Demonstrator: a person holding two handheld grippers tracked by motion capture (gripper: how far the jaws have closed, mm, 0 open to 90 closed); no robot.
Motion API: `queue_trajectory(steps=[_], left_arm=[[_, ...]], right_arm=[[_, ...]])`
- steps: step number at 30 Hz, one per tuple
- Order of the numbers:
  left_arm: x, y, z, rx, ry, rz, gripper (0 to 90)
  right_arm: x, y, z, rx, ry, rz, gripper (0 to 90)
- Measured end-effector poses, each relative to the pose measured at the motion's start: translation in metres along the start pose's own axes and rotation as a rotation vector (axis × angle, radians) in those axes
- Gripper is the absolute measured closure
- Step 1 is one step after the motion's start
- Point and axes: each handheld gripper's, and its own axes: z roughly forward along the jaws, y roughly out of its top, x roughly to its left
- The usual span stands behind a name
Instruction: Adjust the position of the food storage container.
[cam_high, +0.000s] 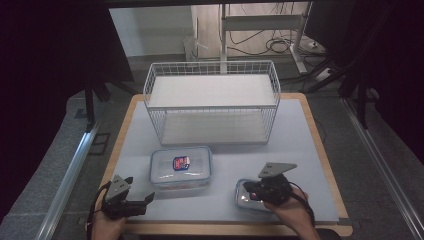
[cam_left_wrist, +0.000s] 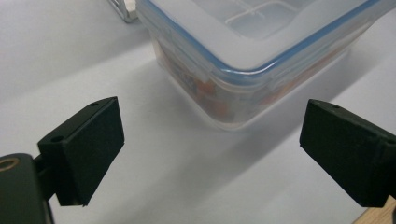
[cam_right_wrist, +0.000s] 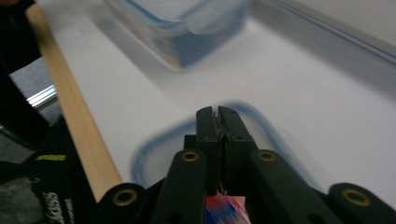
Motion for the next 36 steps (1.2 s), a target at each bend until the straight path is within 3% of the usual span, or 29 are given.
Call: queue_trajectory(steps=[4, 8, 15, 20, 24, 36], left_arm=[[0.0, 0.0, 0.001, 0.005, 0.005, 0.004, 6.5], [0.001, -0.001, 0.002, 0.018, 0.009, 0.0, 6.6], [-0.001, -0.001, 0.004, 0.026, 0.006, 0.002, 6.6], [-0.002, -0.001, 0.005, 0.03, 0.006, 0.01, 6.6], [-0.001, -0.001, 0.004, 0.028, 0.005, 0.004, 6.7], [-0.001, -0.001, 0.005, 0.033, -0.002, -0.009, 6.6]], right_arm=[[0.019, 0.01, 0.026, 0.048, 0.056, -0.051, 89.9], [0.03, 0.007, 0.036, 0.09, 0.079, -0.073, 90.0], [0.038, 0.008, 0.031, 0.127, 0.044, -0.101, 90.0], [0.049, 0.008, 0.048, 0.197, 0.023, -0.14, 90.0], [0.044, 0.005, 0.045, 0.206, -0.028, -0.13, 90.0], [0.017, -0.015, 0.016, 0.188, -0.061, -0.024, 90.0]])
